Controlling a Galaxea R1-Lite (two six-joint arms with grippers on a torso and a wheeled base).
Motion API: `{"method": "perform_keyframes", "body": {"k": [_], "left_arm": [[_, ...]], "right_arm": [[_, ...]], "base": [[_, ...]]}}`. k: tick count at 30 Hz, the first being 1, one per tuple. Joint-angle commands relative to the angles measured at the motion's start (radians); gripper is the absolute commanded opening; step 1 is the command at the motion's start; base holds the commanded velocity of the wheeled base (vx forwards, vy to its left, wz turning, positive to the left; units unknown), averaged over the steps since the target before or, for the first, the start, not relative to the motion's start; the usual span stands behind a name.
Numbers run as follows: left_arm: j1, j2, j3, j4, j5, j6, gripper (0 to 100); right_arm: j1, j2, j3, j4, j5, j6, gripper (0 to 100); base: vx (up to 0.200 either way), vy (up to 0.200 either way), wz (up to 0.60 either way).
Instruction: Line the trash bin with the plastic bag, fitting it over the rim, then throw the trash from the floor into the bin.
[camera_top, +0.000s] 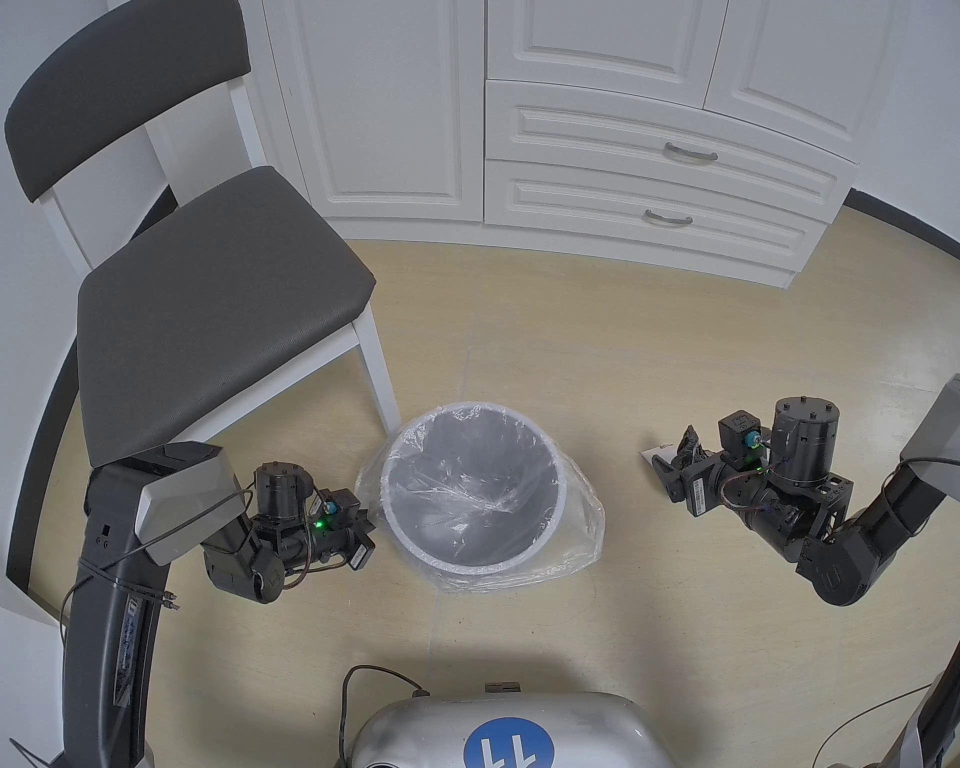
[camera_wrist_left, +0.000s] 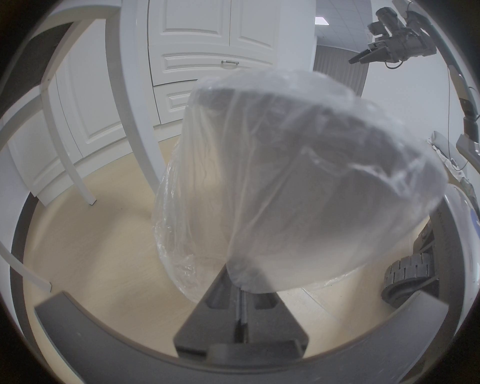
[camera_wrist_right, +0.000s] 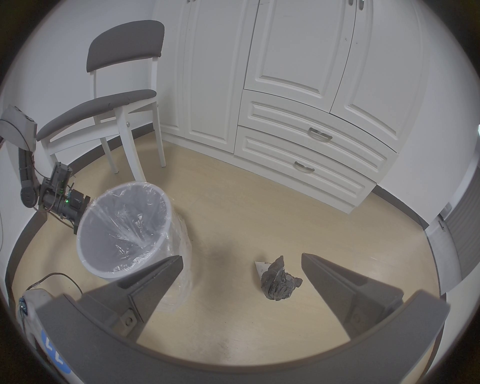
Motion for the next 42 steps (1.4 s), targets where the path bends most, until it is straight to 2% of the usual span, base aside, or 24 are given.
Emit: {"method": "perform_keyframes", "body": {"k": [1, 4, 8, 13, 26, 30, 39, 40, 42], "left_arm": [[0.002, 0.023, -0.110, 0.077, -0.006, -0.003, 0], [-0.001, 0.037, -0.172, 0.137, -0.024, -0.005, 0], [-0.004, 0.052, -0.213, 0.152, -0.069, -0.009, 0], [-0.004, 0.060, -0.239, 0.186, -0.079, -0.009, 0], [0.001, 0.064, -0.245, 0.188, -0.098, -0.009, 0], [0.001, 0.064, -0.245, 0.188, -0.136, -0.013, 0], [0.008, 0.063, -0.245, 0.188, -0.135, 0.004, 0], [0.008, 0.063, -0.245, 0.188, -0.135, 0.004, 100], [0.016, 0.055, -0.241, 0.188, -0.135, 0.006, 100]], "right_arm": [[0.000, 0.003, 0.001, 0.000, 0.000, -0.002, 100], [-0.001, 0.013, -0.001, 0.000, 0.000, -0.004, 100], [-0.001, 0.020, -0.003, 0.000, 0.000, -0.005, 100], [-0.001, 0.026, -0.006, 0.000, 0.000, -0.007, 100], [-0.001, 0.034, -0.001, 0.000, 0.000, -0.019, 100], [-0.001, 0.033, 0.001, 0.000, 0.000, -0.021, 100], [-0.001, 0.033, 0.002, 0.000, 0.000, -0.021, 100], [-0.001, 0.031, 0.002, 0.000, 0.000, -0.022, 100], [-0.001, 0.033, 0.004, 0.000, 0.000, -0.022, 100]], "base": [[0.000, 0.000, 0.00], [0.000, 0.000, 0.00], [0.000, 0.000, 0.00], [0.000, 0.000, 0.00], [0.000, 0.000, 0.00], [0.000, 0.000, 0.00], [0.000, 0.000, 0.00], [0.000, 0.000, 0.00], [0.000, 0.000, 0.00]]}}
